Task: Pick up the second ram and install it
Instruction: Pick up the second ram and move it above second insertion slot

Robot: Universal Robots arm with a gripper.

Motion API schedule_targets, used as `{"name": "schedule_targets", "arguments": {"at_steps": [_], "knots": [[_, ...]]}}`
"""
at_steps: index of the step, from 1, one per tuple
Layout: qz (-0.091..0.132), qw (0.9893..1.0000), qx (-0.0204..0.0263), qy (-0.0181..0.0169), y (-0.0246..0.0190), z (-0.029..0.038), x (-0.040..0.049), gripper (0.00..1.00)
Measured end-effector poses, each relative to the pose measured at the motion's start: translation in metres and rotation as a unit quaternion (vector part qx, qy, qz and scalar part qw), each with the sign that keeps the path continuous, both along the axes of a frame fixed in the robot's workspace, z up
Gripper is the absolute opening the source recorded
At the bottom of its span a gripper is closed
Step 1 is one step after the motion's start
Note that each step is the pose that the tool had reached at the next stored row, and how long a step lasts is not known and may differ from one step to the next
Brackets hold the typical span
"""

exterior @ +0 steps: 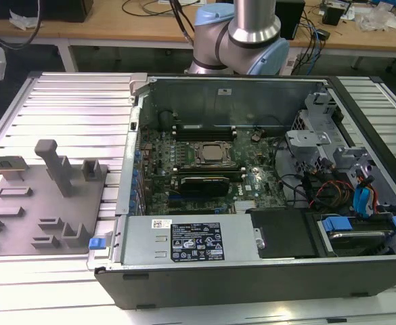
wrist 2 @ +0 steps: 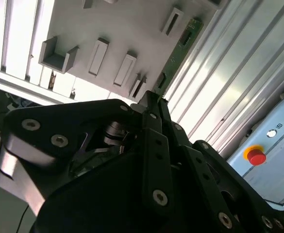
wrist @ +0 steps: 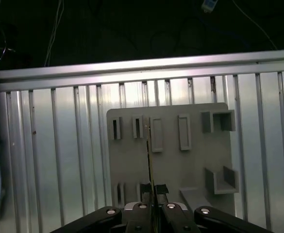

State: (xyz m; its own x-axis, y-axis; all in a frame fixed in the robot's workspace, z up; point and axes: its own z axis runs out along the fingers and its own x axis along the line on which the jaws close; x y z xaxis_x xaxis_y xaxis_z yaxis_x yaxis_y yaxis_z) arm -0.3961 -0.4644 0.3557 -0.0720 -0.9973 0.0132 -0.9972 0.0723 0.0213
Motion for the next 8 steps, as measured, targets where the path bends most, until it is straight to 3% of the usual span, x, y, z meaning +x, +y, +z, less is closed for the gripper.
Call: {"name": "schedule_targets", "arguments": {"at_steps": [3, 8], "knots": [[0.000, 1.0000, 0.0000, 0.0000, 0.0018, 0.0073, 0.0000, 0.14], [0.000, 1.0000, -0.0001, 0.0001, 0.0050, 0.0139, 0.0000, 0.14]]}}
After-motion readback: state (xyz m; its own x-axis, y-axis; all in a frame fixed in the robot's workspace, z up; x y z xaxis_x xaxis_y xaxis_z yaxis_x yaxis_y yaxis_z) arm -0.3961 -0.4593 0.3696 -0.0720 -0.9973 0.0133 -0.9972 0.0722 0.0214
